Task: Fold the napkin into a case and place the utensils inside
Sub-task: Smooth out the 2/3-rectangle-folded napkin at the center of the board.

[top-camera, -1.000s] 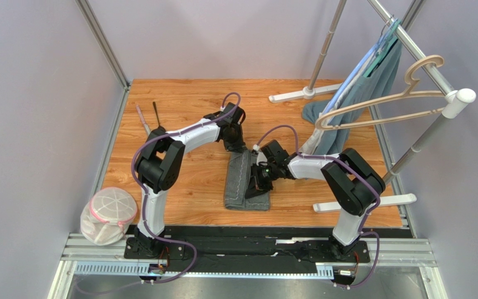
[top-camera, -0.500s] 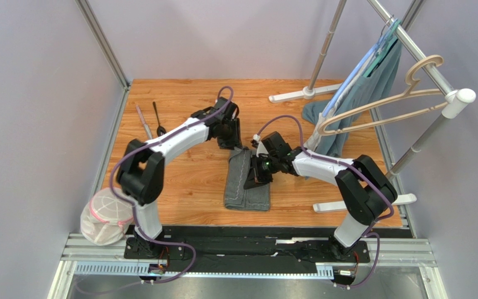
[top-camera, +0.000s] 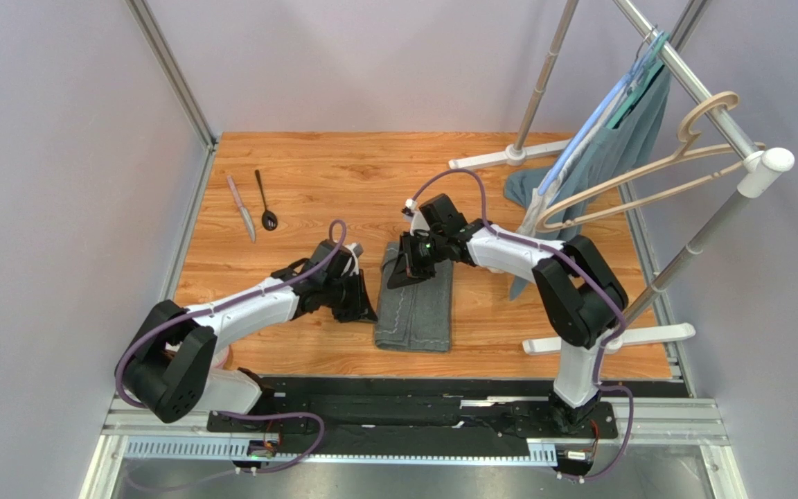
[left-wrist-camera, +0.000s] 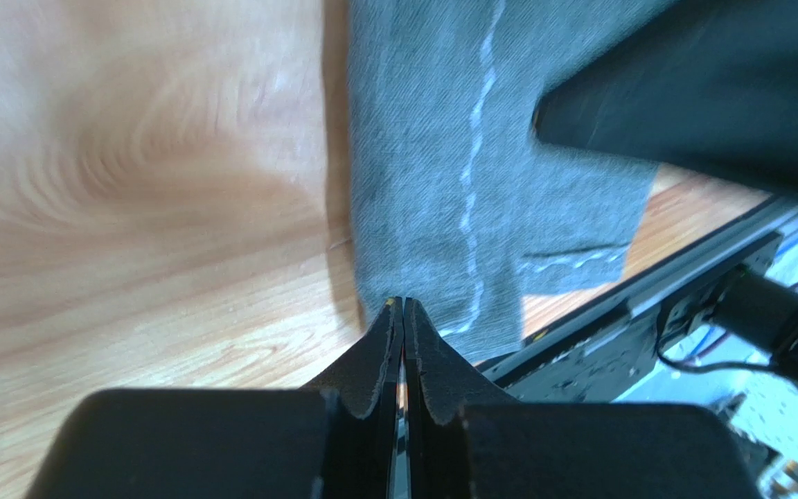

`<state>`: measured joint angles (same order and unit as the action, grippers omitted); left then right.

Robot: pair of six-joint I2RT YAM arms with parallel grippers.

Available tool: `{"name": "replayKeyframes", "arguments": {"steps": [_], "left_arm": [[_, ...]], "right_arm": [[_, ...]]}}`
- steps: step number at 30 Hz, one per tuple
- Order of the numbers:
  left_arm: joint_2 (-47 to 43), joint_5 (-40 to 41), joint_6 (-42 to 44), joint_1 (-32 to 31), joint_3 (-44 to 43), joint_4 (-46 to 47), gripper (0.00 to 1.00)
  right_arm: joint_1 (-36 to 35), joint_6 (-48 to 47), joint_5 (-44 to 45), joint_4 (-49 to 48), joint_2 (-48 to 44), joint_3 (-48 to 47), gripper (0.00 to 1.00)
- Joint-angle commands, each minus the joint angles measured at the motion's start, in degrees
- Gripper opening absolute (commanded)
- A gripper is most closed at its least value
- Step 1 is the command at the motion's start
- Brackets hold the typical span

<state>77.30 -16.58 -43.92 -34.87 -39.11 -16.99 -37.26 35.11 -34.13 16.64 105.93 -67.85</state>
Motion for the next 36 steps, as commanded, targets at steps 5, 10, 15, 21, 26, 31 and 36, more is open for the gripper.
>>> {"name": "replayKeyframes", "arguments": {"steps": [5, 10, 15, 21, 26, 31, 36], "left_arm": [[-1.71, -6.62, -3.98, -1.16, 6.15, 21.21, 0.06], [1.01, -8.64, -4.68, -1.78, 7.99, 25.07, 0.06], [3.11, -8.82, -7.23, -5.11, 12.91, 30.25, 0.06], [7.95, -3.65, -9.69, -6.09, 17.93, 30.18, 0.06], [5.60, -3.91, -9.96, -8.80, 18.64, 31.33, 0.06], [-9.60, 3.38, -1.19, -11.00, 8.12, 9.55, 0.21], [-13.06, 9.11, 3.40, -11.88, -0.25, 2.93, 0.44]], "right_arm": [[0.08, 3.29, -6.65, -6.27, 8.32, -5.36, 0.02], [0.08, 4.17, -7.80, -8.91, 11.93, -5.36, 0.02], [0.60, 4.17, -8.41, -10.49, 15.18, -5.80, 0.01], [0.78, 3.39, -9.37, -10.49, 17.73, -7.11, 0.01], [0.78, -0.39, -7.98, -4.01, 14.06, -10.01, 0.01], [5.69, -6.44, 3.53, 12.78, 2.46, -11.16, 0.20], [12.63, -9.01, 13.73, 19.06, -6.95, -4.58, 0.69]]}}
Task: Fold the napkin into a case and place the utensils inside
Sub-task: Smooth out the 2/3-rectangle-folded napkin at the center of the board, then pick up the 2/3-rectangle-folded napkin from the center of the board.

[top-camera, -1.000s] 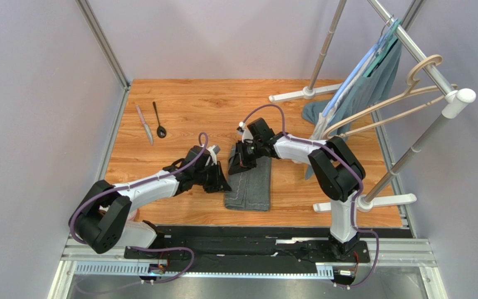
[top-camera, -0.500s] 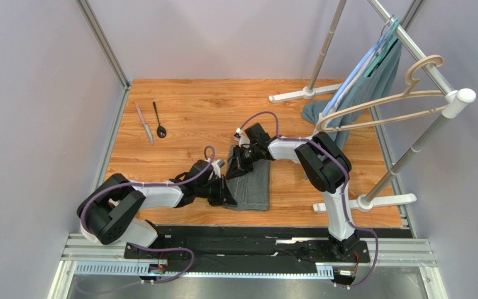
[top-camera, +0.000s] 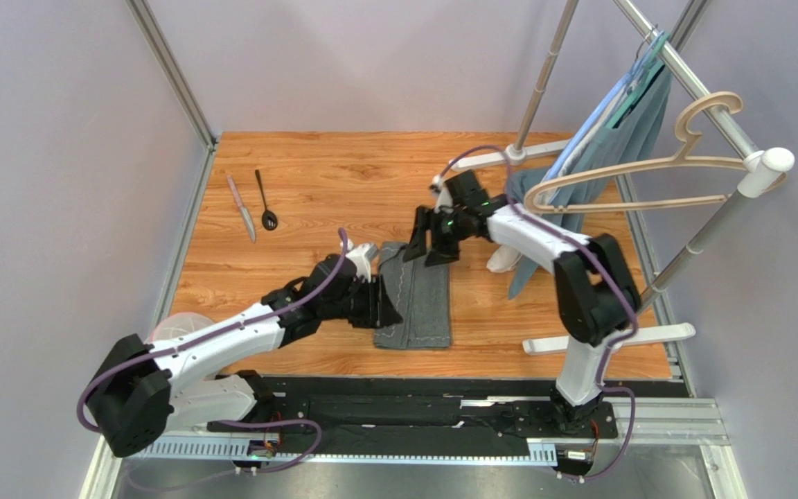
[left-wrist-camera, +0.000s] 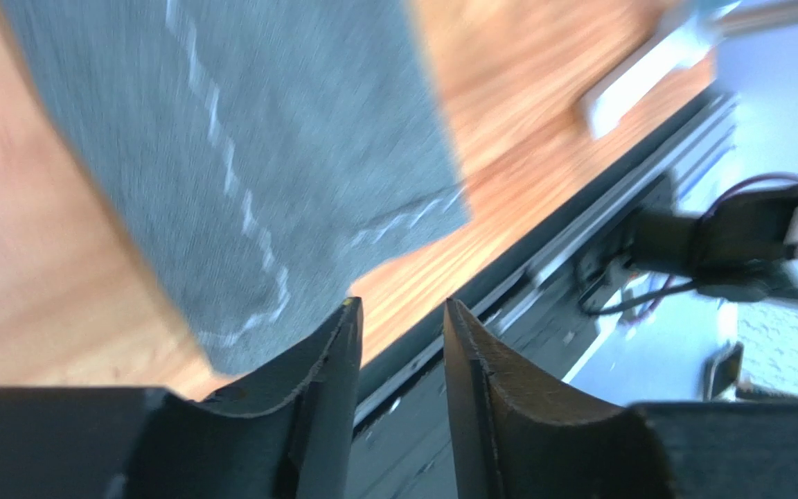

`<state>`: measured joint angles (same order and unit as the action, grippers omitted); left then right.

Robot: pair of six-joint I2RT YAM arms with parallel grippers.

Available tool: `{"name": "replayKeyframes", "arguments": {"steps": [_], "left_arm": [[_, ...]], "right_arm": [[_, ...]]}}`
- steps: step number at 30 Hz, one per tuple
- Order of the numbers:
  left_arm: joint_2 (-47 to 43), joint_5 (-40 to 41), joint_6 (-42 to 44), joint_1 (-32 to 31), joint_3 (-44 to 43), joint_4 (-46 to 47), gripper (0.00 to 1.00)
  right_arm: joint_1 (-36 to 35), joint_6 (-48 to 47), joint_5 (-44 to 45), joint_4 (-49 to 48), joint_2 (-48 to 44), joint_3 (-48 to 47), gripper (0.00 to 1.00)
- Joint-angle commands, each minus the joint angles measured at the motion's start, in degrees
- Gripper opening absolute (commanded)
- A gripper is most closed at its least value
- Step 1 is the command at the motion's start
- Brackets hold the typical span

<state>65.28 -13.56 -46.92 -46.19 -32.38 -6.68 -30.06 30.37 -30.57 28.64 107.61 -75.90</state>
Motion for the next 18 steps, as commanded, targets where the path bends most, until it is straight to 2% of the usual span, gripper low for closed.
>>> {"name": "replayKeyframes", "arguments": {"steps": [1, 4, 5, 7, 8, 9, 14, 18], "left_arm": [[0.10, 6.18, 7.01, -0.82, -9.26, -7.21, 0.45], [7.57, 9.77, 7.19, -3.72, -16.36, -9.40, 0.47], [11.67, 13.44, 7.45, -6.77, -18.49, -10.19, 0.59], [15.39, 21.17, 7.45, -10.74, -24.36, -13.26, 0.58], [18.98, 28.08, 7.19, -14.76, -26.14, -14.06, 0.58], [20.84, 30.41, 7.28, -16.37, -27.98, -15.28, 0.59], [34.44, 35.53, 4.12, -21.91, -39.59, -20.65, 0.61], [43.78, 40.71, -2.37, -24.46, -49.16, -33.01, 0.62]], "right_arm": [[6.24, -4.09, 10.52, 6.26, -8.82, 4.87, 0.71], [7.74, -6.37, 9.55, 4.32, -6.38, 5.33, 0.73], [7.91, -6.81, 11.21, 4.49, -5.32, 4.71, 0.74], [8.97, -8.92, 11.32, 5.63, -2.17, 1.55, 0.74], [9.58, -8.92, 11.14, 6.16, -1.19, 0.41, 0.73], [11.06, -8.32, 11.14, 7.03, -0.39, -0.73, 0.73], [12.31, -7.78, 10.62, 6.69, 0.50, 0.13, 0.73], [12.22, -7.17, 11.85, 6.25, -1.08, 2.24, 0.73]]}}
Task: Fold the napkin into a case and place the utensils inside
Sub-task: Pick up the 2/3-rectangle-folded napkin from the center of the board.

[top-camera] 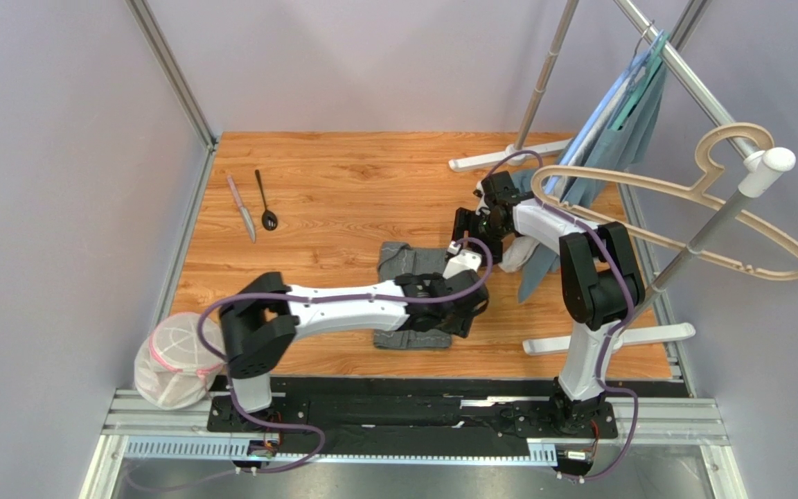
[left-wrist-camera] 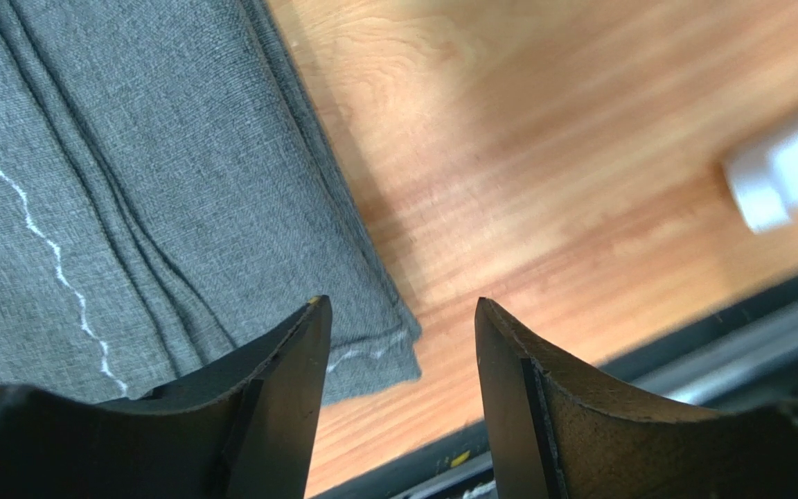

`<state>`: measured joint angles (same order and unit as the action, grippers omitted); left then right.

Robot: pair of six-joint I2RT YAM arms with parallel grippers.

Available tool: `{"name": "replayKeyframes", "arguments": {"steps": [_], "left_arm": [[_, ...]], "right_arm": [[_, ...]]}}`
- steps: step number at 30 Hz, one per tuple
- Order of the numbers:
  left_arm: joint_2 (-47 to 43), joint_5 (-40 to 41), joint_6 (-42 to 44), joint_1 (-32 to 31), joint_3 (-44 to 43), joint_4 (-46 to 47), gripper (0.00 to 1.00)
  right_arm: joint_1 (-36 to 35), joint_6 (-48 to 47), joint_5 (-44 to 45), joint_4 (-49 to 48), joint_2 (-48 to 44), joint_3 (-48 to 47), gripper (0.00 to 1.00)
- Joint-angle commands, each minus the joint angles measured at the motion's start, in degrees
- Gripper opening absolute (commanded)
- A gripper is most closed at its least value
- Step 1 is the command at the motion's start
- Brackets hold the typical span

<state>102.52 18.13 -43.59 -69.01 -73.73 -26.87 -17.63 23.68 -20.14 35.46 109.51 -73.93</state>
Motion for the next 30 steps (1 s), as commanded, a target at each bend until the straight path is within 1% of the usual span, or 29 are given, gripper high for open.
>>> {"name": "replayKeyframes", "arguments": {"steps": [1, 2, 3, 4, 5, 6, 10, 12, 13, 16, 18, 20, 25, 30], "left_arm": [[8.21, 9.64, -6.32, -2.17, -11.40, -14.85, 0.62], [11.35, 12.34, -6.94, -3.48, -13.08, -16.53, 0.62], [12.87, 13.50, -8.60, -3.93, -14.75, -20.37, 0.63], [14.36, 14.03, -9.31, -4.46, -18.08, -22.33, 0.64], [16.81, 14.21, -9.93, -4.55, -19.42, -25.04, 0.64], [17.71, 14.65, -11.24, -4.64, -21.08, -25.94, 0.64], [20.70, 14.74, -13.09, -4.90, -22.85, -28.40, 0.63], [22.02, 14.74, -14.23, -4.90, -23.30, -30.25, 0.60], [22.28, 14.57, -14.24, -4.90, -23.12, -30.26, 0.58], [23.16, 14.30, -13.80, -4.90, -23.12, -30.52, 0.46], [23.25, 13.86, -13.62, -4.90, -22.95, -30.78, 0.26], [21.16, 13.25, -13.36, -4.82, -22.07, -30.43, 0.15], [13.33, 9.74, -11.69, -3.59, -14.70, -24.99, 0.10], [5.68, 3.23, -10.46, -2.00, -6.71, -16.99, 0.06]], "right_arm": [[-0.13, -0.48, 1.33, -0.66, -3.34, 0.45, 0.73], [-0.04, -0.13, 1.25, -0.66, -3.52, 0.98, 0.73], [-0.13, 0.13, 1.16, -0.75, -3.87, 1.07, 0.73], [-0.13, 0.22, 1.16, -0.75, -3.96, 1.07, 0.73], [-0.04, 0.22, 0.98, -0.92, -4.04, 1.16, 0.73], [-0.04, 0.22, 0.98, -0.75, -4.13, 1.07, 0.73], [0.05, 0.05, 1.42, -0.83, -5.01, 1.68, 0.73], [-0.04, -0.04, 1.60, -0.83, -5.36, 2.03, 0.73], [0.05, -0.04, 1.51, -0.83, -5.71, 2.21, 0.73], [0.05, 0.22, 1.07, -1.36, -5.98, 3.00, 0.73], [0.05, 0.40, 0.37, -2.06, -6.33, 3.79, 0.73], [0.05, 0.92, -1.47, -3.98, -7.03, 6.07, 0.74], [0.05, 3.21, -6.75, -9.09, -9.32, 11.17, 0.79], [-0.74, 7.42, -12.02, -14.27, -9.85, 15.30, 0.80]]}}
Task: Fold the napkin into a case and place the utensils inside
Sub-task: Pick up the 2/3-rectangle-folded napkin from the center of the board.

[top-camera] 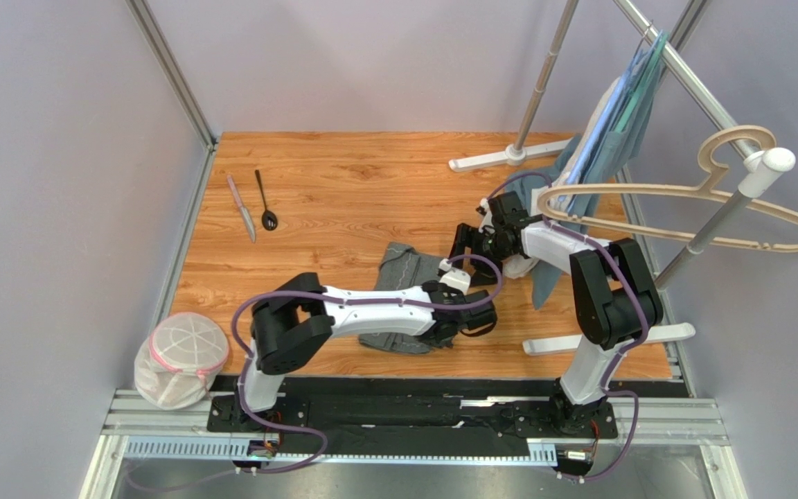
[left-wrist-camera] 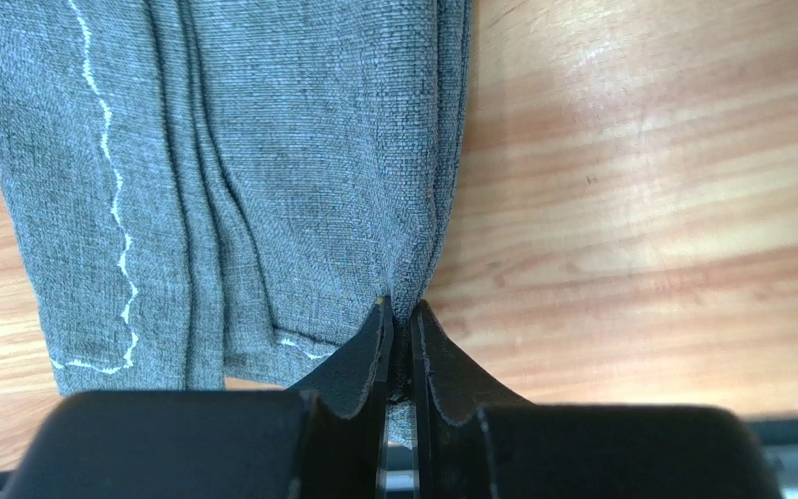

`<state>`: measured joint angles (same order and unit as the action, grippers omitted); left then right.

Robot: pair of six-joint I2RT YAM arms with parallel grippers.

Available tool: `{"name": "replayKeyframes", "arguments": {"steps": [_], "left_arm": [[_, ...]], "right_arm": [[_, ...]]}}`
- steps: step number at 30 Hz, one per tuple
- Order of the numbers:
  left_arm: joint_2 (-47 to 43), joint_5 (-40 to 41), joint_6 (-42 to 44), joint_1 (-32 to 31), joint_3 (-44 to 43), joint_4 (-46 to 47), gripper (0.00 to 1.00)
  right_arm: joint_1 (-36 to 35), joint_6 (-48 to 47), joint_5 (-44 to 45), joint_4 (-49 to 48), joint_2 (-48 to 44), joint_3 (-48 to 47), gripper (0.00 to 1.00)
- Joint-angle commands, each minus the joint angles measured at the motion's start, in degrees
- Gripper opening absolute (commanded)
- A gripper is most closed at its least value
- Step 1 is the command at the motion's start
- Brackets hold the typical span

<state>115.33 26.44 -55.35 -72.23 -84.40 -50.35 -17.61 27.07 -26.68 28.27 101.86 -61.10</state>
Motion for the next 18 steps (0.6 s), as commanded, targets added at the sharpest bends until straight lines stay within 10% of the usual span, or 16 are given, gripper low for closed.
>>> {"name": "replayKeyframes", "arguments": {"steps": [1, 18], "left_arm": [[-7.92, -5.86, 1.30, 1.47, 4.76, 7.53, 0.05], [-18.21, -11.93, 1.91, 4.02, 13.21, 16.42, 0.03]], "right_arm": [[-0.94, 4.83, -6.19, -8.05, -2.20, 3.00, 0.80], [-5.07, 15.37, -6.55, -16.58, 0.79, 8.19, 0.75]]}}
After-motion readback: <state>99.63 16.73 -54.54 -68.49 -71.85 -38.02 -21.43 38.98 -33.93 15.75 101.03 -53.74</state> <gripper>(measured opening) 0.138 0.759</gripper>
